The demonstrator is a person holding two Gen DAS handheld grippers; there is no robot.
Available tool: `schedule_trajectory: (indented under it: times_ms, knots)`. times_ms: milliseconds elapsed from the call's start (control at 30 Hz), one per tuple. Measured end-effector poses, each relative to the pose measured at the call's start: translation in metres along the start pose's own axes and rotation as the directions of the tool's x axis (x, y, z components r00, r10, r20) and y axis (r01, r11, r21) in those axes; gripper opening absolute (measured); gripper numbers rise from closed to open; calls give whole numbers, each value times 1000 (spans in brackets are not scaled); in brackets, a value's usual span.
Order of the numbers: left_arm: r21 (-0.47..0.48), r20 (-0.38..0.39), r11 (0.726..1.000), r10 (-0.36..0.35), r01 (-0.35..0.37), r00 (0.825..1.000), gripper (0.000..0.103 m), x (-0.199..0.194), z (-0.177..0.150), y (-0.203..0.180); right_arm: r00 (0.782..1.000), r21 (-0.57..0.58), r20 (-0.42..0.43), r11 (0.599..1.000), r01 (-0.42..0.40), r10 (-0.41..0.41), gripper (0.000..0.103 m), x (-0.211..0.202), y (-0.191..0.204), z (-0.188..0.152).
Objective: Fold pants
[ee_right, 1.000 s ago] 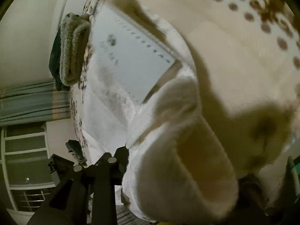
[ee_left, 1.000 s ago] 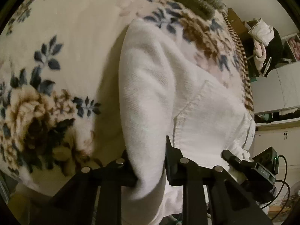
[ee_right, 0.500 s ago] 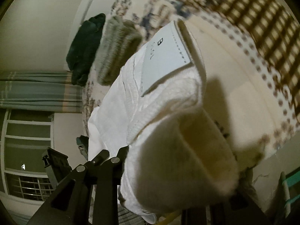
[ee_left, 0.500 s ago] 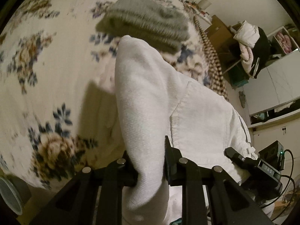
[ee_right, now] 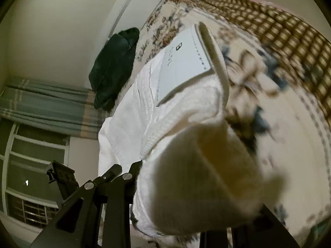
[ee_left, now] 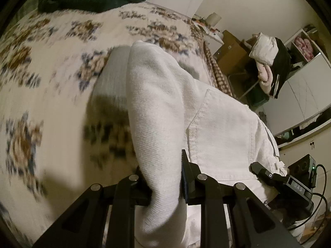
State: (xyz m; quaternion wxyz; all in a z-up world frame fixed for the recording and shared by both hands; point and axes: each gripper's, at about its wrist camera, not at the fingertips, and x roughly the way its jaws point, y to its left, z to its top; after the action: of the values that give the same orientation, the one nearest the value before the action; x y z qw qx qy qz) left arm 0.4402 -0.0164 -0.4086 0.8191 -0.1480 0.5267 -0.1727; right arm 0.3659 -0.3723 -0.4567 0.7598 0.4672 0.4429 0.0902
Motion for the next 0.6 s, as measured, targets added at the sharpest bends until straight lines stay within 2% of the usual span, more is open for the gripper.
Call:
schedule_trajectory:
  times_ms: [200, 367, 467, 600]
  knots:
    - [16, 32, 1000, -14, 14, 999, 18, 41, 84, 24, 999, -11, 30, 1000, -23, 23, 28, 75, 23, 76]
    - [-7, 38, 1000, -17, 17, 999, 18, 84, 138, 56, 999, -23, 22, 999, -28, 28, 28, 147, 27, 132]
    - [-28, 21, 1000, -14, 14, 1000, 18, 108, 151, 76, 1000, -32, 0, 999, -10, 10, 28, 186, 23, 150]
    - [-84, -43, 996, -20, 17, 999, 20, 143, 142, 107, 998, -28, -50, 999, 25, -26, 28, 221, 7, 157]
